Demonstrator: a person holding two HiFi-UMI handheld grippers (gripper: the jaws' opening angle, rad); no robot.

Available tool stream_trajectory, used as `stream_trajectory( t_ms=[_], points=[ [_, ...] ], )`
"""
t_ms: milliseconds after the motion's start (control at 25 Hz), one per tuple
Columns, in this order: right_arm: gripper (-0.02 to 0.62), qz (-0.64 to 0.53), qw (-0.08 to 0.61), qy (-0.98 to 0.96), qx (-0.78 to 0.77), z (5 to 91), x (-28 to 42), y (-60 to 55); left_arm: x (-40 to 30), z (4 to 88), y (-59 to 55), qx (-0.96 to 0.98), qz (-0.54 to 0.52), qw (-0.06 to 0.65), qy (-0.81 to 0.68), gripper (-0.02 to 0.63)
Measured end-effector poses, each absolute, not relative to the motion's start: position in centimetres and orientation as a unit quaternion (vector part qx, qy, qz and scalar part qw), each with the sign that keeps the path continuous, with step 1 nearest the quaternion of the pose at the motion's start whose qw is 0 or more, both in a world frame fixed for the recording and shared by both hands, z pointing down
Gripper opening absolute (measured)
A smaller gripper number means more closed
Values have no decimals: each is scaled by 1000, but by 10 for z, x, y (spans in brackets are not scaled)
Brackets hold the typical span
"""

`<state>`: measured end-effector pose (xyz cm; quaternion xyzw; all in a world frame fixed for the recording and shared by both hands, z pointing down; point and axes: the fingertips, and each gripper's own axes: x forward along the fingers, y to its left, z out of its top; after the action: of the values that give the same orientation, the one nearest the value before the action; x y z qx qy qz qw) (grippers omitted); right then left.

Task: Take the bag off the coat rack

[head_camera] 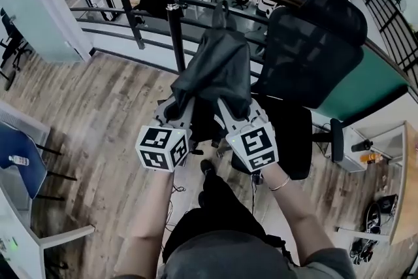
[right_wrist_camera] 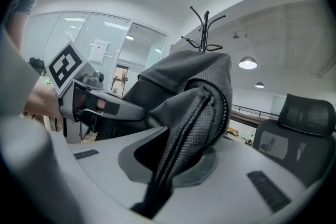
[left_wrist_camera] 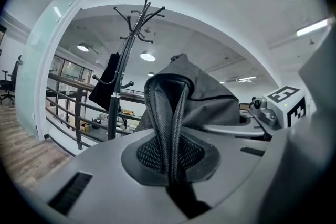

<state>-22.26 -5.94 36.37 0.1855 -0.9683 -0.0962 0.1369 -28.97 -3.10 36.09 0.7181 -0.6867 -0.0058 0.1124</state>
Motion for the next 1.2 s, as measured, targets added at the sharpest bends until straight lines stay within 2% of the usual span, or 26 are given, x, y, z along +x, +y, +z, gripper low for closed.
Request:
stream_trajectory(
  t_ms=[600,1200],
  points=[
    [28,-92,125,-938,308,325,-92,-48,-167,319,-36,796,-12,88,-599,40],
    [29,-62,141,-887,436,330,66,-89,-9,325,-99,873,10,96,-478,40]
  ],
)
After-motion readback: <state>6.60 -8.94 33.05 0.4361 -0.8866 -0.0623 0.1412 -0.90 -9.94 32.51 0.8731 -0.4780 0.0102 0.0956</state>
